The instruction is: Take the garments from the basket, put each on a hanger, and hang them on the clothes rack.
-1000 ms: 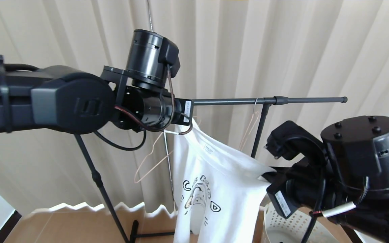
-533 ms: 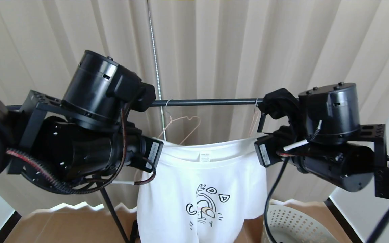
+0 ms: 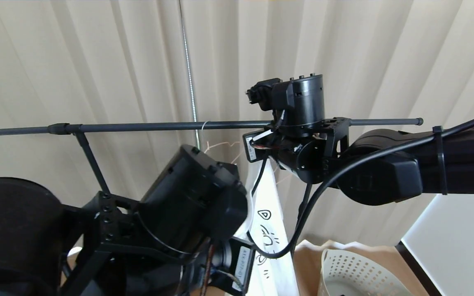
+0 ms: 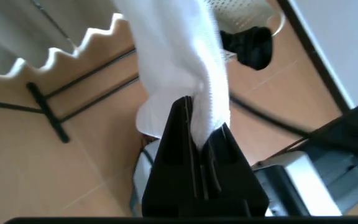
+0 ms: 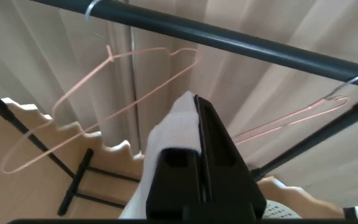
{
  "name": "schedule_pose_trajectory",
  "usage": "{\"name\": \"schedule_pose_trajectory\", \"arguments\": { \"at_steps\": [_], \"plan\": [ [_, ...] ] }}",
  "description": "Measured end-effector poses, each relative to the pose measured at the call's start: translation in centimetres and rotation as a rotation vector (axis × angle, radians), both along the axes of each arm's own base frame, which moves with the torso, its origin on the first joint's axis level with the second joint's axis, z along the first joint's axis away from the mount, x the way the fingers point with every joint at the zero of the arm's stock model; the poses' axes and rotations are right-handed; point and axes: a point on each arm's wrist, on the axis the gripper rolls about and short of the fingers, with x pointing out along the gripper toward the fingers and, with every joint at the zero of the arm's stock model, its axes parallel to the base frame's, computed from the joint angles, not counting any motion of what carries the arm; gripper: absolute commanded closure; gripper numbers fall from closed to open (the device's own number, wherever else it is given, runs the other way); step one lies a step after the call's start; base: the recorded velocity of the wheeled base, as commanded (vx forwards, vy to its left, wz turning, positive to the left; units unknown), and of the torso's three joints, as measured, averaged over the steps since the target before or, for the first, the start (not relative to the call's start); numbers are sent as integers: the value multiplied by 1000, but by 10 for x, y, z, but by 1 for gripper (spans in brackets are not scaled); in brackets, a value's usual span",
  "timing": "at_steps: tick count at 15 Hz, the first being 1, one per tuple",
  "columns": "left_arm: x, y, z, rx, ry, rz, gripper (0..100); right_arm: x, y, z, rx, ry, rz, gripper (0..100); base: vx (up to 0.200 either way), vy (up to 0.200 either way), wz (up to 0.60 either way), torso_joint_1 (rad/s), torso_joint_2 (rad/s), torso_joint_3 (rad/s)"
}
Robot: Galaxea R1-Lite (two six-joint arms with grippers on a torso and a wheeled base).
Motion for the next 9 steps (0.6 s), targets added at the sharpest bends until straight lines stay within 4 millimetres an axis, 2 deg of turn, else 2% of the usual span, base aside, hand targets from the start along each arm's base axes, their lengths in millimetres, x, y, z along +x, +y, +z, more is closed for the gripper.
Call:
{"name": "schedule_pose_trajectory", "arguments": {
  "at_steps": [3,5,7,9],
  "plan": [
    [9,-29,11,-107,14,12,100,0,12,-5,37,12,13,100,0,0,0,0,0,0],
    [11,-35,10,-106,16,10,100,0,13,-5,53,18,9,100,0,0,0,0,0,0],
    [11,-31,7,-88,17,20,100,2,6,-3,78,25,-12,100,0,0,0,0,0,0],
    [12,-14,4,-45,0,39,100,1,-6,1,98,27,-40,100,0,0,0,0,0,0]
  ]
}}
